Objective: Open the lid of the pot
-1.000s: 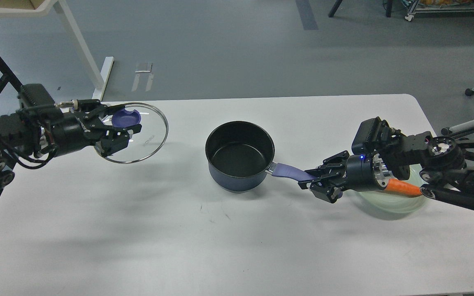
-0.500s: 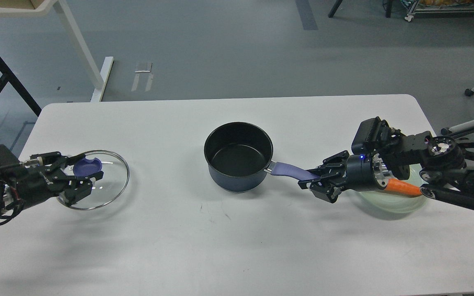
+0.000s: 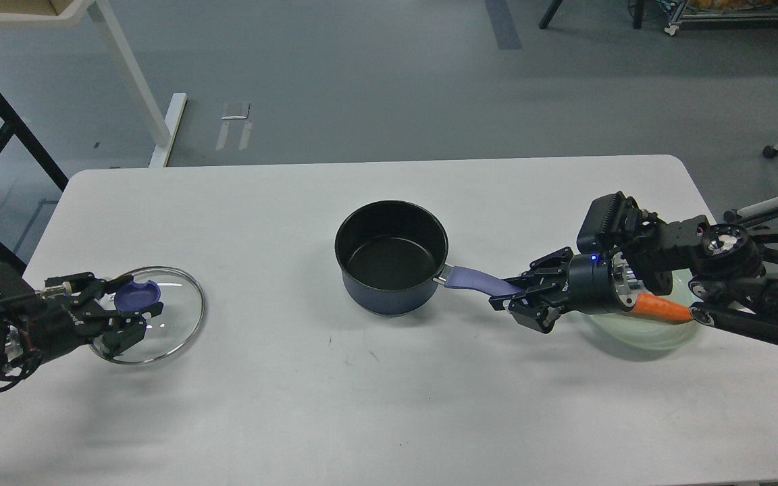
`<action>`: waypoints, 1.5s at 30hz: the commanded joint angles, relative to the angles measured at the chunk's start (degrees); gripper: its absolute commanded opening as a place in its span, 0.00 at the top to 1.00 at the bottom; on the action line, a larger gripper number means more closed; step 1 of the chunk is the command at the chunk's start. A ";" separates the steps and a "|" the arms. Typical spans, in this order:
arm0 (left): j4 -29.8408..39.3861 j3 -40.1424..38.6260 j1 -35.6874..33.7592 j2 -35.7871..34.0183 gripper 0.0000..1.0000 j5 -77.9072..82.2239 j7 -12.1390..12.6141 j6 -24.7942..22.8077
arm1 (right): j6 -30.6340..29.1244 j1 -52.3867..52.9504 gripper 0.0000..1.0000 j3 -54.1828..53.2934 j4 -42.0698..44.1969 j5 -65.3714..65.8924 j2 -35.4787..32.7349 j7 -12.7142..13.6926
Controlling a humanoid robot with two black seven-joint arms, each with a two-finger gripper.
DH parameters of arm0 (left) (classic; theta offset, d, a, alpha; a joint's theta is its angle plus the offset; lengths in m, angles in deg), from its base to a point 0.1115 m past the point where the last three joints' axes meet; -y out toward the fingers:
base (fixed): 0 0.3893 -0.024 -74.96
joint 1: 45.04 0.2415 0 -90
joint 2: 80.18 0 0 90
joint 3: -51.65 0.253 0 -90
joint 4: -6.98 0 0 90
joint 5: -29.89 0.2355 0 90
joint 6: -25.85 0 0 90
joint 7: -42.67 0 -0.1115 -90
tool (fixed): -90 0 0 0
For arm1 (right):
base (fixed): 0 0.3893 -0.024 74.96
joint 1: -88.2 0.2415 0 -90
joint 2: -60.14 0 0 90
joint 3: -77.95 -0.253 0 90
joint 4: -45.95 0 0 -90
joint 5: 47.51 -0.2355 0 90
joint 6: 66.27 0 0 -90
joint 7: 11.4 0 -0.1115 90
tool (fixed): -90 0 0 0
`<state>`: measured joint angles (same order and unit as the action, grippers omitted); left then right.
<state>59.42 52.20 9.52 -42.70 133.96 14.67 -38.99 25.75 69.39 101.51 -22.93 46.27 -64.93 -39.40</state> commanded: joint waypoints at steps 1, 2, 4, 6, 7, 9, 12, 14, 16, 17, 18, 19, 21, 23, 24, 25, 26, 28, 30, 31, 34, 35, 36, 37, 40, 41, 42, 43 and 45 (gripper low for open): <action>-0.23 0.07 0.02 0.22 0.27 -0.01 0.00 -0.02 | 0.00 0.00 0.65 0.00 -0.02 0.00 0.00 0.00; -0.23 0.07 0.02 0.22 0.21 -0.01 0.00 -0.02 | 0.00 0.00 0.65 0.00 0.06 -0.09 0.00 0.00; -0.14 0.07 0.02 0.22 0.13 -0.01 0.00 -0.02 | 0.00 0.00 0.65 0.00 0.07 0.00 0.00 0.00; 0.03 -0.02 -0.07 -0.04 0.07 -0.44 0.00 -0.02 | 0.00 0.00 0.65 0.00 -0.02 0.00 0.00 0.00; 0.38 -0.02 -0.16 -0.21 0.03 -0.88 0.00 -0.11 | 0.00 0.00 0.65 0.00 -0.02 0.00 0.00 0.00; 0.91 -0.11 -0.33 -0.65 0.01 -1.67 0.00 -0.20 | 0.00 0.00 0.65 0.00 -0.02 0.00 0.00 0.00; 3.10 -0.46 -0.86 -1.61 0.01 -2.73 0.00 -0.64 | 0.00 0.00 0.65 0.00 -0.02 0.00 -0.09 0.00; 6.34 -0.64 -1.47 -3.63 0.01 -4.57 0.00 -1.34 | 0.00 0.00 0.64 0.00 -0.02 0.00 -0.09 0.00; 10.04 -0.99 -3.13 -5.13 0.01 -7.98 0.00 -2.83 | 0.00 0.00 0.64 0.00 -0.02 0.00 -0.09 0.00; 11.71 -1.08 -4.71 -5.75 0.01 -11.31 0.00 -4.49 | 0.00 0.00 0.64 0.00 -0.02 0.00 -0.09 0.00; 12.85 -1.08 -6.64 -6.19 0.01 -15.78 0.00 -6.51 | 0.00 0.00 0.64 0.00 -0.02 -0.09 -0.09 0.00; 13.30 -1.08 -8.31 -6.37 0.01 -20.35 0.00 -8.44 | 0.00 0.00 0.64 0.00 -0.02 0.00 -0.09 0.00; 13.31 -1.25 -12.53 -5.93 0.01 -33.52 0.00 -13.27 | 0.00 0.00 0.64 0.00 -0.02 0.00 -0.09 0.00; 12.87 -1.25 -15.79 -5.49 0.01 -48.27 0.00 -17.93 | 0.00 0.00 0.63 0.00 -0.02 0.00 -0.09 0.00; 12.61 -1.25 -16.58 -5.40 0.01 -56.79 0.00 -20.39 | 0.00 0.00 0.63 0.00 -0.02 0.00 -0.09 0.00; 12.60 -1.17 -16.85 -5.40 0.01 -63.83 0.00 -22.41 | 0.00 0.00 0.63 0.00 -0.02 0.00 -0.09 0.00; 12.52 -1.16 -16.94 -5.40 0.01 -70.52 0.00 -24.52 | 0.00 0.00 0.63 0.00 -0.02 0.00 -0.09 0.00; 12.43 -1.16 -16.86 -5.31 0.01 -81.69 0.00 -27.08 | 0.00 0.00 0.63 0.00 -0.02 0.00 -0.09 0.00; 11.20 -1.17 -16.77 -4.53 0.01 -89.45 0.00 -28.14 | 0.00 0.00 0.63 0.00 -0.02 0.00 -0.18 0.00; 10.07 -1.16 -16.77 -3.65 0.01 -92.96 0.00 -28.41 | 0.00 0.00 0.62 0.00 -0.02 -0.09 -0.35 0.00; 6.20 -1.25 -16.42 -0.58 0.01 -100.18 0.00 -29.37 | 0.00 0.00 0.46 0.00 -0.02 -0.09 -0.44 0.00; 4.88 -1.34 -16.24 0.39 0.01 -102.29 0.00 -30.51 | -0.09 0.00 0.40 0.00 -0.02 -0.09 -0.70 0.00; 3.48 -1.69 -16.07 1.10 0.01 -104.40 0.00 -32.26 | -0.01 0.08 0.36 -0.09 -0.11 -0.09 -1.14 0.00; 1.90 -2.04 -15.72 1.71 0.01 -106.33 0.00 -34.19 | 0.00 0.17 0.31 -0.18 -0.28 -0.18 -1.58 0.00; -2.76 -3.80 -14.92 3.47 0.01 -111.70 0.00 -40.96 | -0.09 0.87 0.16 -0.53 -1.07 -3.50 -3.60 0.00; -3.56 -4.32 -14.92 3.56 0.01 -112.76 0.00 -42.37 | -0.18 1.31 0.11 -0.88 -1.60 -5.96 -4.74 0.00; -3.83 -4.59 -14.92 3.56 0.01 -113.20 0.00 -43.43 | -0.18 2.10 0.06 -0.97 -1.95 -8.33 -5.88 0.00; -3.83 -4.77 -14.83 3.48 0.01 -113.47 0.00 -44.14 | -0.27 2.98 0.04 -1.06 -2.48 -11.40 -7.19 0.00; -3.83 -4.86 -14.92 3.39 0.01 -113.65 0.14 -44.58 | -0.27 4.39 0.03 -1.41 -4.06 -17.03 -9.74 0.00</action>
<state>55.96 47.69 -5.42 -39.27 21.04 14.67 -82.18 25.54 71.96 100.54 -25.19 36.42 -71.41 -39.40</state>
